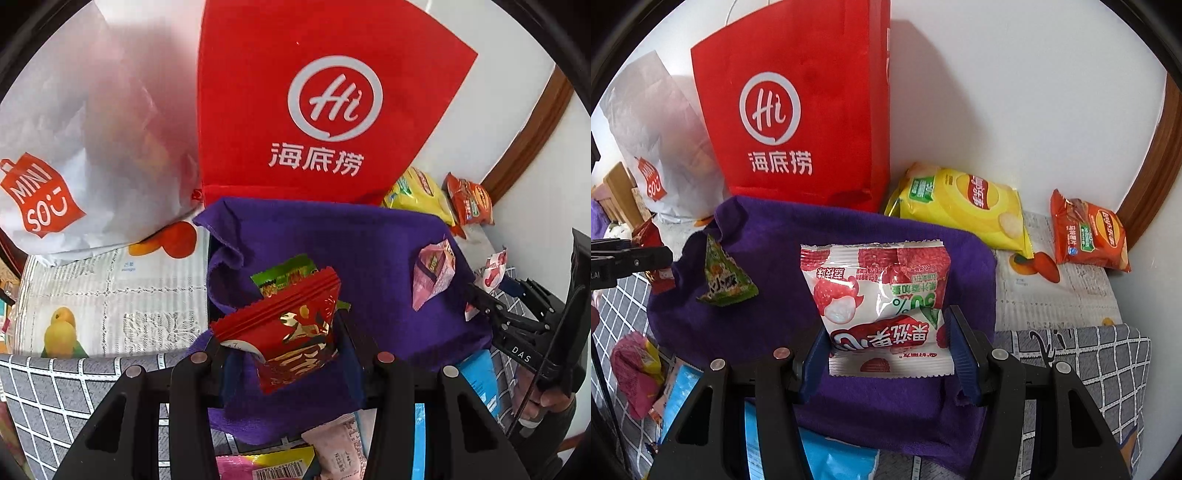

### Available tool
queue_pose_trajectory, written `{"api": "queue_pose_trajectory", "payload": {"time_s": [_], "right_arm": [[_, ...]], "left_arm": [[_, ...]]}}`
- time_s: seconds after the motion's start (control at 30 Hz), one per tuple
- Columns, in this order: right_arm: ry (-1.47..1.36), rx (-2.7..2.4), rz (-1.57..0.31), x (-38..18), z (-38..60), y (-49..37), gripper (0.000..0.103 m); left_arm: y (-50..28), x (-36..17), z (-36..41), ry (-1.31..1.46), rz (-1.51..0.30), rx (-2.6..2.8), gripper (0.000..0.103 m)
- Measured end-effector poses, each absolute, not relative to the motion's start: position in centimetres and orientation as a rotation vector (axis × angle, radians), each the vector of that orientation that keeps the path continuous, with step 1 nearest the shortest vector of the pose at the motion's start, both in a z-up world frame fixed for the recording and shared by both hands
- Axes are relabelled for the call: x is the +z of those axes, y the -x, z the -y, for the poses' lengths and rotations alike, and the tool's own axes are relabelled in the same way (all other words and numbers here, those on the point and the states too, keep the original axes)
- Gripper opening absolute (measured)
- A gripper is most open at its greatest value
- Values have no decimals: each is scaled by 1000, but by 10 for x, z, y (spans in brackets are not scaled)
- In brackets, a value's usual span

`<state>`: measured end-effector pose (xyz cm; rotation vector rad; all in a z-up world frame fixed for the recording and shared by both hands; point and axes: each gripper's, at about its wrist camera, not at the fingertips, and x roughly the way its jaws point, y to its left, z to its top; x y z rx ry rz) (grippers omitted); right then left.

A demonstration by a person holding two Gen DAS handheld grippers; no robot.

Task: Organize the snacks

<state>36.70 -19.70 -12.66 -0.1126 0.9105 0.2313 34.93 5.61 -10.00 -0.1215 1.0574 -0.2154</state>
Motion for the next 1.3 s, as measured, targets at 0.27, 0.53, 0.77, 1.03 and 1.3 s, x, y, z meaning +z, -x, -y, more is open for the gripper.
{"api": "queue_pose_trajectory", "payload": {"time_s": [0.27, 0.53, 0.77, 1.03, 1.3], "right_arm": [[128, 228, -940, -136, 198, -369, 59], [151, 243, -965, -143, 193, -369, 59], [161, 247, -977, -146, 191, -369, 59], [161, 248, -992, -151, 189, -370, 59], [167, 249, -998, -153, 188, -371, 59]], "left_arm": [[-352, -109, -49, 111, -1085, -223, 44], [-354, -116, -45, 97, -1104, -224, 44], [-356, -122, -40, 88, -1118, -228, 44], [-357, -128, -36, 77, -1131, -226, 44], [-359, -132, -34, 73, -1141, -230, 44]]}}
